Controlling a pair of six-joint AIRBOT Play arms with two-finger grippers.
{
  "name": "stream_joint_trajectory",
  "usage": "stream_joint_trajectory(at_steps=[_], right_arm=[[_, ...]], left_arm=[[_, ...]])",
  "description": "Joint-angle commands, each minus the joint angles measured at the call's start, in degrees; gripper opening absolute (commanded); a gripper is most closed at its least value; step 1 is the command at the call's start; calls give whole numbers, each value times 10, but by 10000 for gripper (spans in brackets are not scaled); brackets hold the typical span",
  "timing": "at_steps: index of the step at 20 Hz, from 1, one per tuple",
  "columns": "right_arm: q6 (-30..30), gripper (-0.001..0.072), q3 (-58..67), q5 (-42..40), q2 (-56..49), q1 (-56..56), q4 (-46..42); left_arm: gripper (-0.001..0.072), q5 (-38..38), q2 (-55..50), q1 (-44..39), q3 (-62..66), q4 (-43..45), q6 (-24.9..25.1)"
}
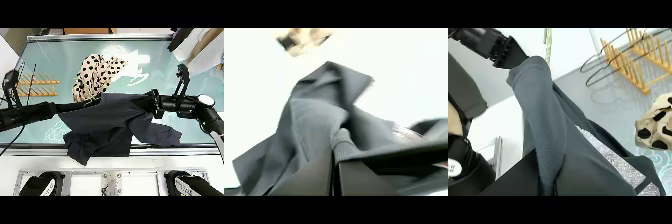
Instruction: Fold the clothes and pants, and hang the long-sleeved shirts on hangers.
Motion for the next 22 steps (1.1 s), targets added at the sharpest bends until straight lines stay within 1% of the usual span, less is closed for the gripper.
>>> stream_joint_trajectory(at_steps=[1, 3, 5, 8, 10, 15, 17, 22], right_arm=[[-66, 10, -59, -1, 0, 0, 81], [-74, 10, -72, 2, -2, 0, 89], [-74, 10, -74, 8, -2, 0, 89], [-73, 10, -74, 26, -2, 1, 90], [-73, 10, -74, 45, -2, 2, 102], [-73, 10, -74, 48, -1, 17, 143], [-73, 10, -74, 45, -1, 23, 159], [-73, 10, -74, 28, -1, 47, 169]], left_arm=[[10, -54, -23, -75, 85, 35, -22], [10, -82, -60, -133, 132, 66, -28], [10, -87, -99, -188, 179, 100, -42], [10, -113, -152, -238, 247, 118, -48], [10, -118, -179, -249, 281, 119, -48], [10, -127, -228, -252, 353, 114, -50], [10, -142, -235, -252, 367, 115, -50], [11, -135, -235, -274, 368, 115, -50]])
